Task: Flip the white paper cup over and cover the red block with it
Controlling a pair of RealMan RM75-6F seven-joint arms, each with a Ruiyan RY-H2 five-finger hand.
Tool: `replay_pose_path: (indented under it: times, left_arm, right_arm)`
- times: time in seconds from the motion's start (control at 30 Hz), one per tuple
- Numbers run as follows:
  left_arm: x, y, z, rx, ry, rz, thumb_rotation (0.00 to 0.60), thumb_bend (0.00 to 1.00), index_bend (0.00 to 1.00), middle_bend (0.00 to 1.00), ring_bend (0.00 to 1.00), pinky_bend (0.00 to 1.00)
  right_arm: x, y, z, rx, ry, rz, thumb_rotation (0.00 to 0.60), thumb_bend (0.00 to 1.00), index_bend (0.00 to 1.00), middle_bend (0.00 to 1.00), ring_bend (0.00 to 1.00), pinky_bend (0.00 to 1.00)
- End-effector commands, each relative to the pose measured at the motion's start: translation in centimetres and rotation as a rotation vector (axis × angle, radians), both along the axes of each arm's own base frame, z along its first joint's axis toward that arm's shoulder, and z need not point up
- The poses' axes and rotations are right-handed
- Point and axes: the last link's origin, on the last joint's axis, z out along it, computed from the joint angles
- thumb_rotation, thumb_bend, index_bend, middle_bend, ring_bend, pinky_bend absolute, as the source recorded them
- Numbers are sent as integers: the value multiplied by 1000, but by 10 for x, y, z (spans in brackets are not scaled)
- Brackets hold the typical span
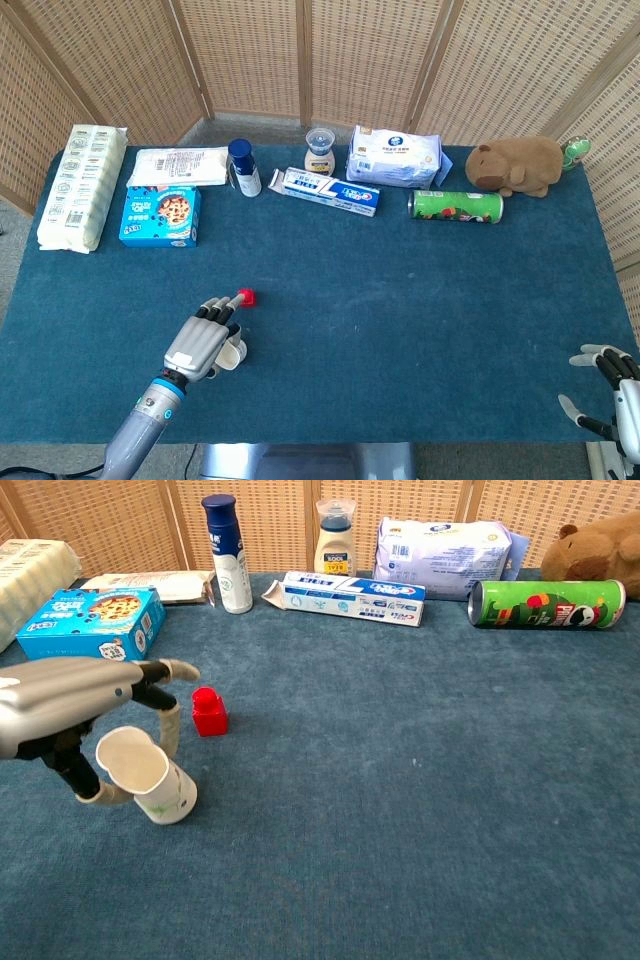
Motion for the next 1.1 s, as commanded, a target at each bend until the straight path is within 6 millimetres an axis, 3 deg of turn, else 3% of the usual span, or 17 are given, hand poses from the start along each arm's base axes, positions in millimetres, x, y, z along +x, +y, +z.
replay_pose_path:
  times: [0.03,0.47,0.77,0.97,1.03,1.1]
  left_arm:
    - [-1,1,6,16,-7,1,580,235,500,40,0,98]
    - [-19,2,31,10,-222,161,569,229,501,40,0,98]
    - [-60,8,54,-67,-580,505,570,222,500,40,0,98]
    - [-68,16,60,-152,-724,635,568,214,496,40,0,98]
    - [-70,18,61,-161,-733,646,570,212,468,40,0,98]
    - [-72,19,63,-168,-733,656,571,211,364,40,0,98]
  right_arm:
    - [0,0,0,1,-1,-1,600,260,384,300,234,287]
    - [-1,-4,-4,11,-10,10,600,260,384,299,233,286]
    - [3,-11,-16,40,-30,33,600,260,384,299,233,287]
    - [5,-13,-18,44,-29,35,600,260,384,299,233,286]
    - [5,-13,-18,43,-28,34,600,260,384,299,233,287]
    - [5,-13,-19,42,-28,34,600,260,384,299,233,287]
